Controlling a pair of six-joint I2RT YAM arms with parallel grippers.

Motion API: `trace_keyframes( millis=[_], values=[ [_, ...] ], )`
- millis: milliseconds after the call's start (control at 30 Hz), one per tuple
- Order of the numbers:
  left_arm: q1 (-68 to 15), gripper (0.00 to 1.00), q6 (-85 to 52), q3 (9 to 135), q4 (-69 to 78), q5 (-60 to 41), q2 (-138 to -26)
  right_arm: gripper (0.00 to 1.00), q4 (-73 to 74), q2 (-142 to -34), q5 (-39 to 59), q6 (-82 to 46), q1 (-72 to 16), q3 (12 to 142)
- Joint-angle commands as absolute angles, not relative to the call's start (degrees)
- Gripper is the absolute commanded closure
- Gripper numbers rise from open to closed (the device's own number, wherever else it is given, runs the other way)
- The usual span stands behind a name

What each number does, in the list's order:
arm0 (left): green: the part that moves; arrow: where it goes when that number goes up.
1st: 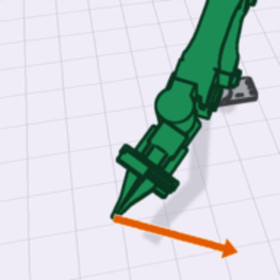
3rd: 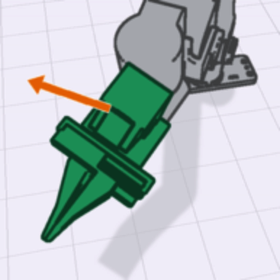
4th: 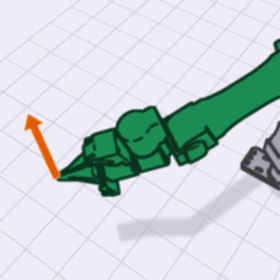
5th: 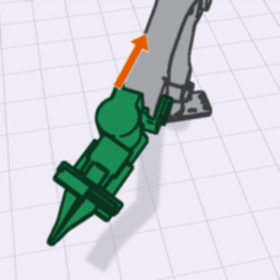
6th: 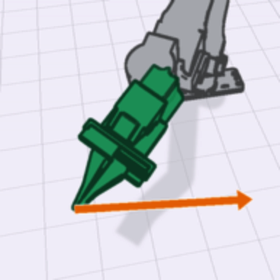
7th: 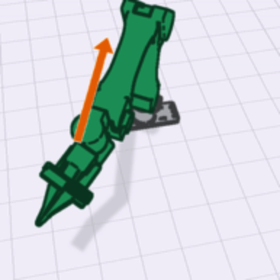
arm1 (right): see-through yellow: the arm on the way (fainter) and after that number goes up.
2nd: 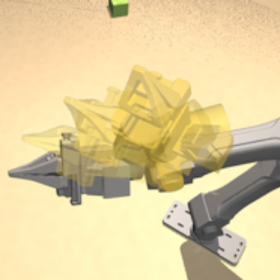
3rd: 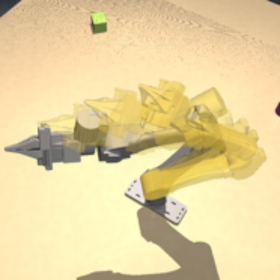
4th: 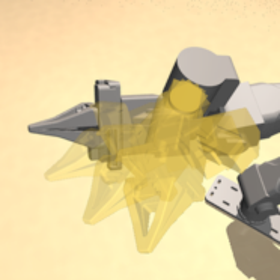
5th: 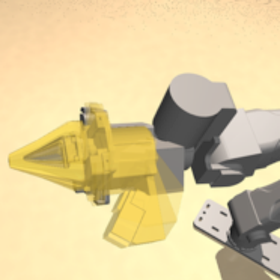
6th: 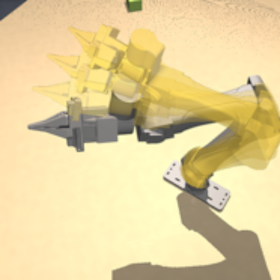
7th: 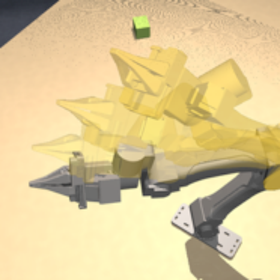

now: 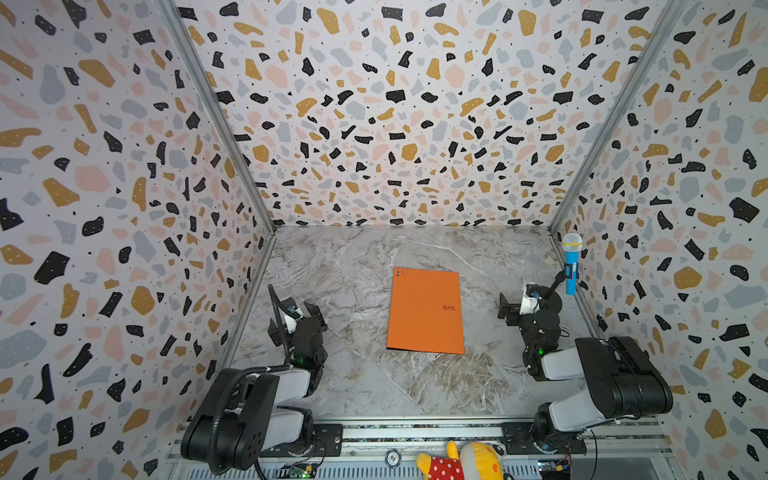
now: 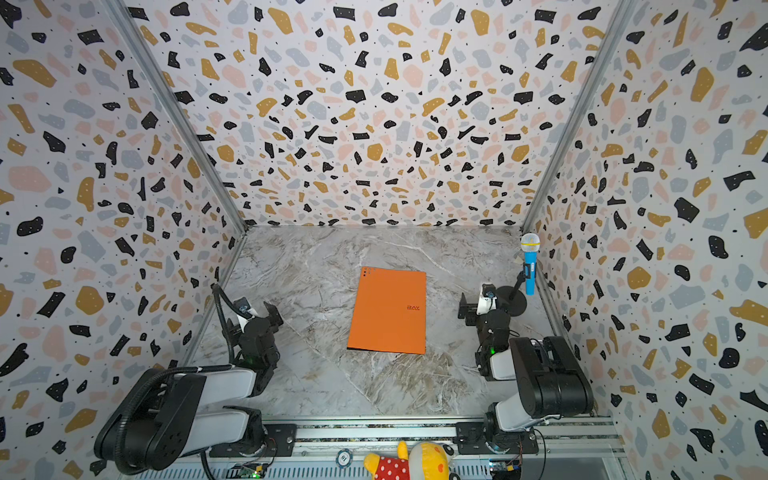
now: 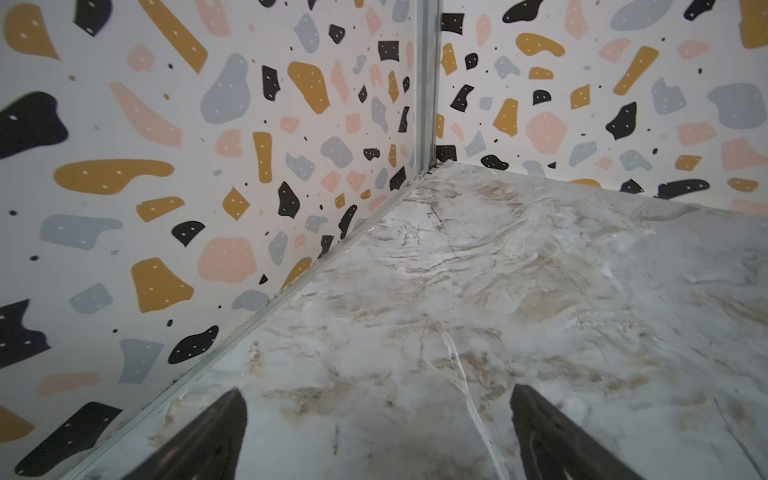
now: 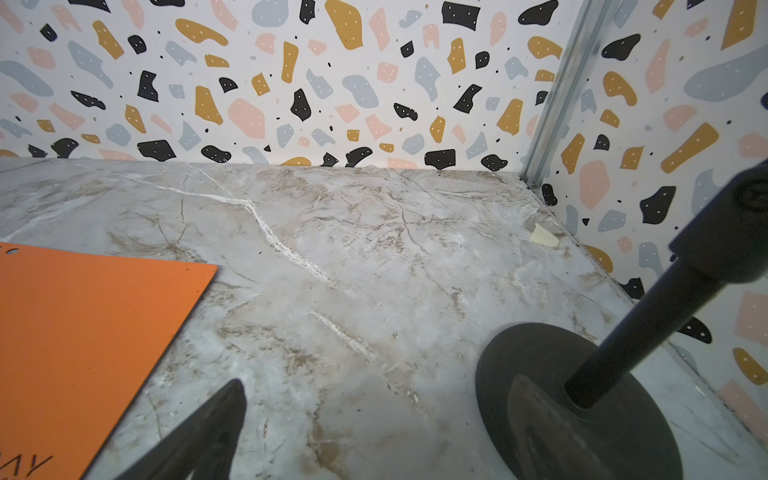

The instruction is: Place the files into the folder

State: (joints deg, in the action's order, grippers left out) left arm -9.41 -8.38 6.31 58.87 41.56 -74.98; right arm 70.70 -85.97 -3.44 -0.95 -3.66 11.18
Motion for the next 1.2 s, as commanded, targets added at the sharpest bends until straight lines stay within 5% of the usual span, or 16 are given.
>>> trace_keyframes(
  millis=[0,67,167,1167],
  values=[
    [-9.1,0.01,-4.8,6.4,71.6,35.5,-77.2,0.01,70.9,-85.2,-3.7,-0.5,-3.8,11.7],
    [-9.1,0.01,-4.0,6.2,79.1,37.1,-82.5,0.01,71.0,-85.1,-3.7,-0.5,-3.8,11.6],
    [-9.1,0.00,-5.0,8.3,69.9,36.1,-79.3,0.01,71.0,-85.1,-3.7,-0.6,-3.8,11.5],
    [-9.0,0.01,-4.9,8.0,71.5,37.3,-79.8,0.01,70.8,-85.1,-5.8,0.1,-5.0,11.7]
  ],
)
